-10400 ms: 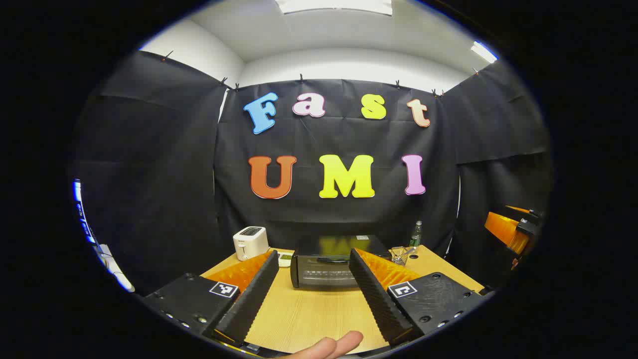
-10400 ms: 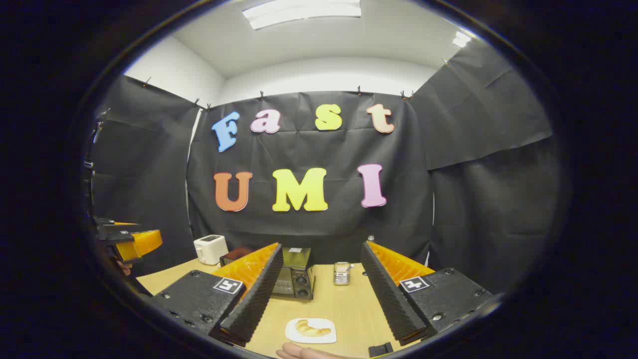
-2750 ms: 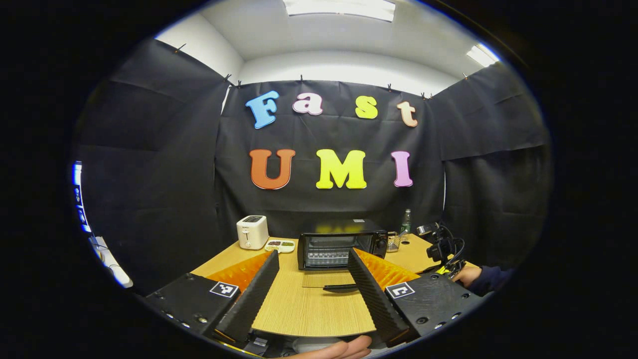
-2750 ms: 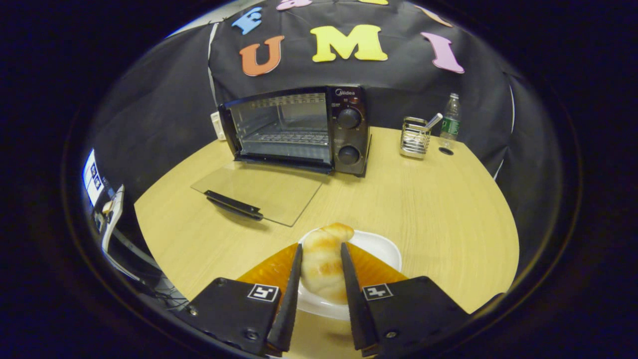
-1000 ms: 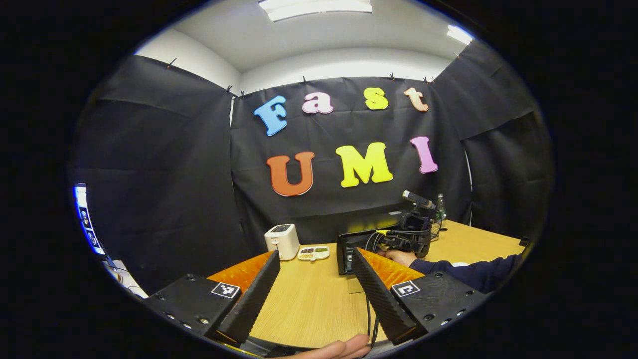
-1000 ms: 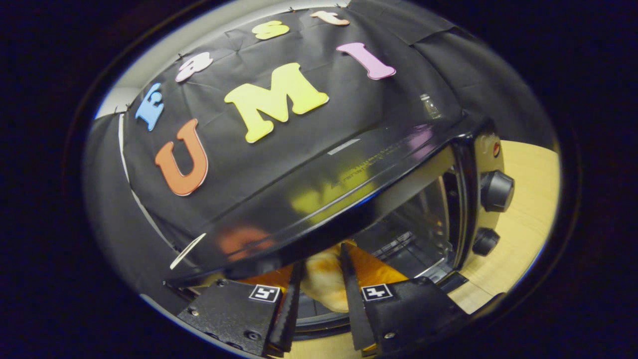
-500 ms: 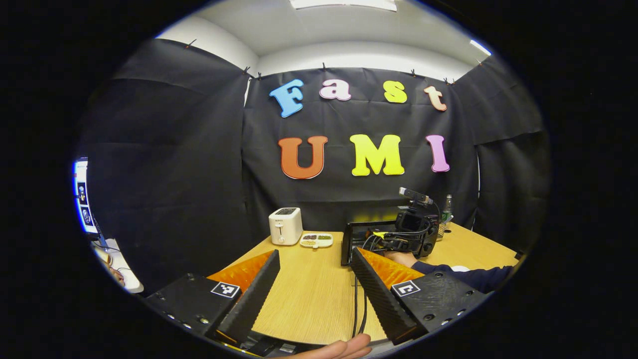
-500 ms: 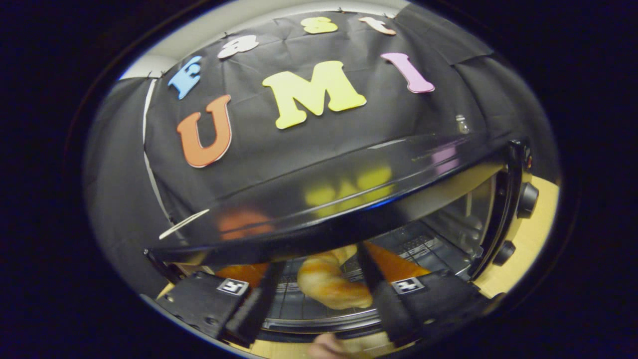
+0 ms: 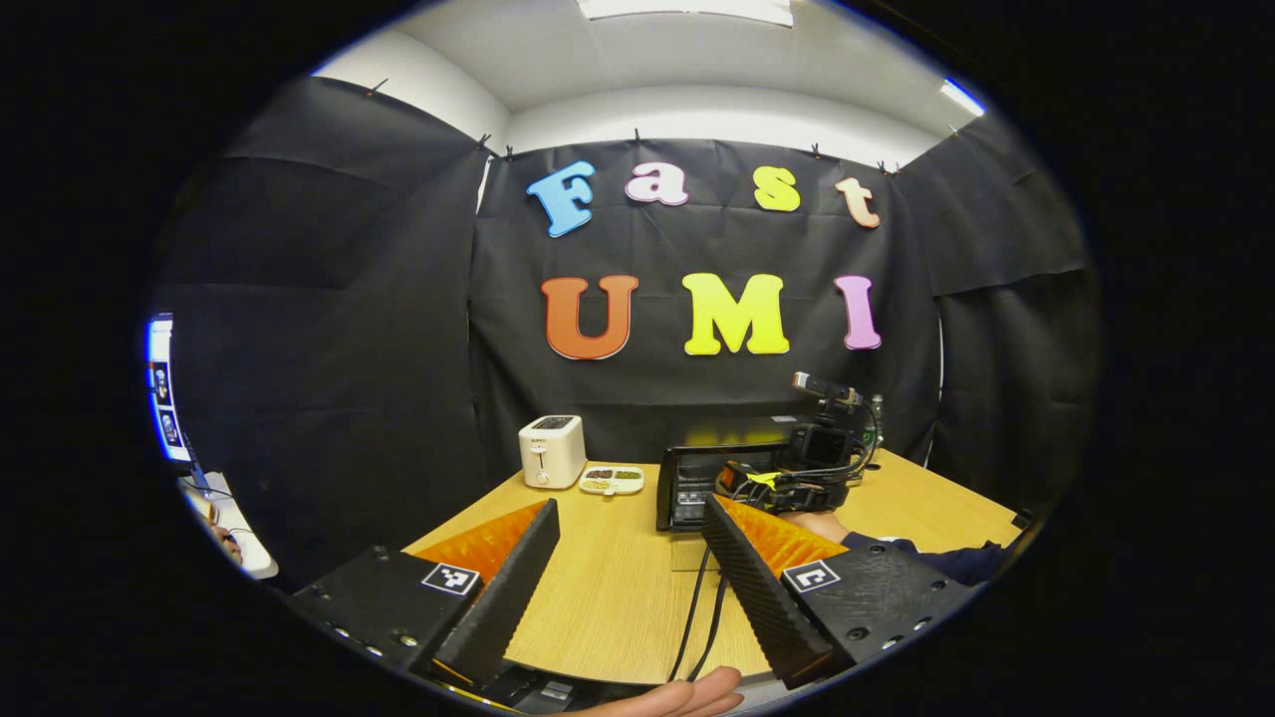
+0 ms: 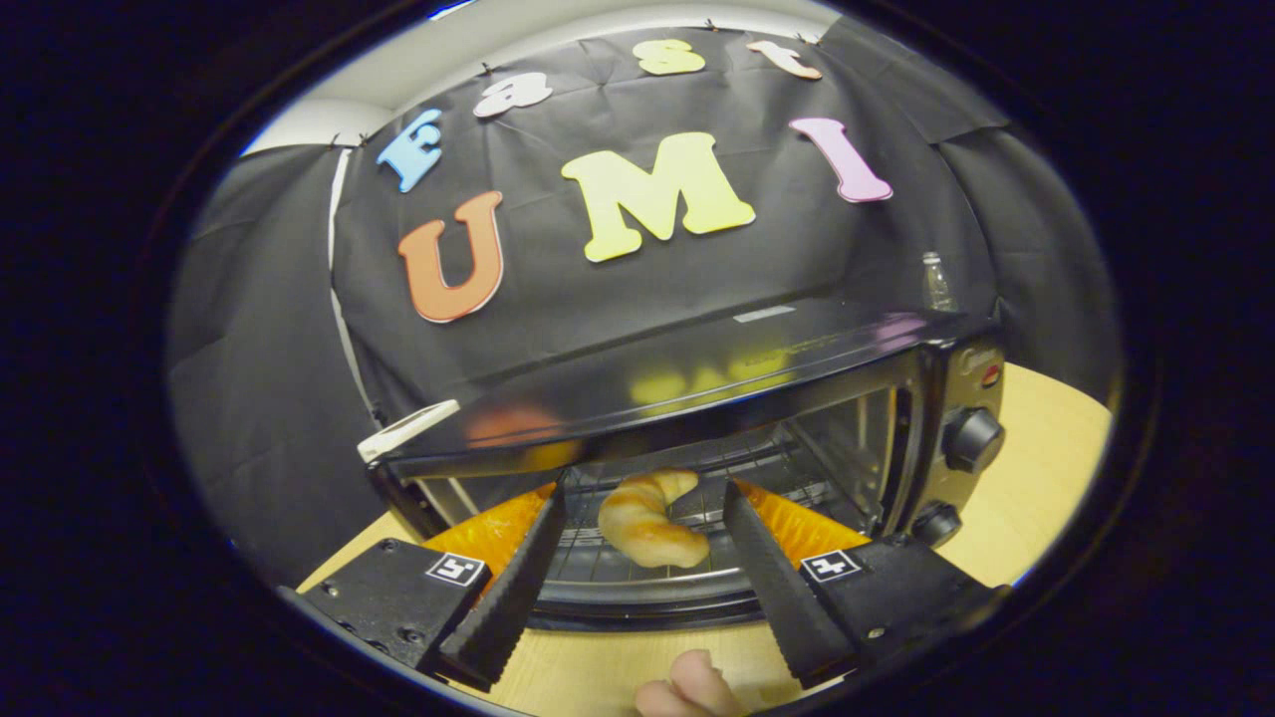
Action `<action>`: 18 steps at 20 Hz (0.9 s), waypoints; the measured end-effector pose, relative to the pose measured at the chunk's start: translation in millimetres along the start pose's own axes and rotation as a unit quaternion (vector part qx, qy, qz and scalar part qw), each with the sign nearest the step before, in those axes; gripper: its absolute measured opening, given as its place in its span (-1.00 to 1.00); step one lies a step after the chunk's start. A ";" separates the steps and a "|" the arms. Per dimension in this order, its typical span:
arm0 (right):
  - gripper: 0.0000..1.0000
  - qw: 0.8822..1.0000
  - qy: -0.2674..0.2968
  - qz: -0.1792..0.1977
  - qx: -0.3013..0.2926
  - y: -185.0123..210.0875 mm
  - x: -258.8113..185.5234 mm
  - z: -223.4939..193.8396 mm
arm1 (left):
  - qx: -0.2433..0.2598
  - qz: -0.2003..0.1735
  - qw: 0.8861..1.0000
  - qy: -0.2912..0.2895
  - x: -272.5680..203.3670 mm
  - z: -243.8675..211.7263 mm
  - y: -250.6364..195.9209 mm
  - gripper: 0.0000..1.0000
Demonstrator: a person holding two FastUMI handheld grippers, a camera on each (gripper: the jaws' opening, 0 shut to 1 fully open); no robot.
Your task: Open the electric oven with the left hand, put the food in, and close the electric oven.
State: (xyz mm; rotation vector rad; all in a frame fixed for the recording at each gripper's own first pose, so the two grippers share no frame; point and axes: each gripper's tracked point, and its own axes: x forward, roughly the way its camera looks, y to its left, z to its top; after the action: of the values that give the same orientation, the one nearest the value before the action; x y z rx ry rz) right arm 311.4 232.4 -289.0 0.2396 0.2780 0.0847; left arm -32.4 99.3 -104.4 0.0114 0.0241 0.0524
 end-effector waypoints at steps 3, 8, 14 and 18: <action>0.93 1.000 -0.018 0.004 -0.009 -14.2 -41.6 14.1 | -0.003 -0.005 1.000 0.001 0.9 3.6 -12.0 0.89; 0.93 0.999 -0.042 0.023 0.023 -33.2 -114.1 40.0 | -0.023 -0.013 1.000 0.006 13.4 1.5 -33.3 0.92; 0.91 0.994 -0.100 0.030 0.041 -62.0 -203.6 70.1 | -0.034 -0.040 0.998 0.021 48.8 -17.2 -69.1 0.85; 0.90 0.989 -0.137 0.032 0.046 -78.3 -260.9 85.9 | -0.033 -0.062 0.995 0.064 73.8 -57.4 -103.1 0.86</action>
State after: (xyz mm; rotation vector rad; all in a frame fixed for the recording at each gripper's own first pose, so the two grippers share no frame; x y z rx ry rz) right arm 89.5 107.3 -159.9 0.3474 0.0006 0.1019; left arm 45.3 0.9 -164.8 -0.0600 0.1508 -0.0700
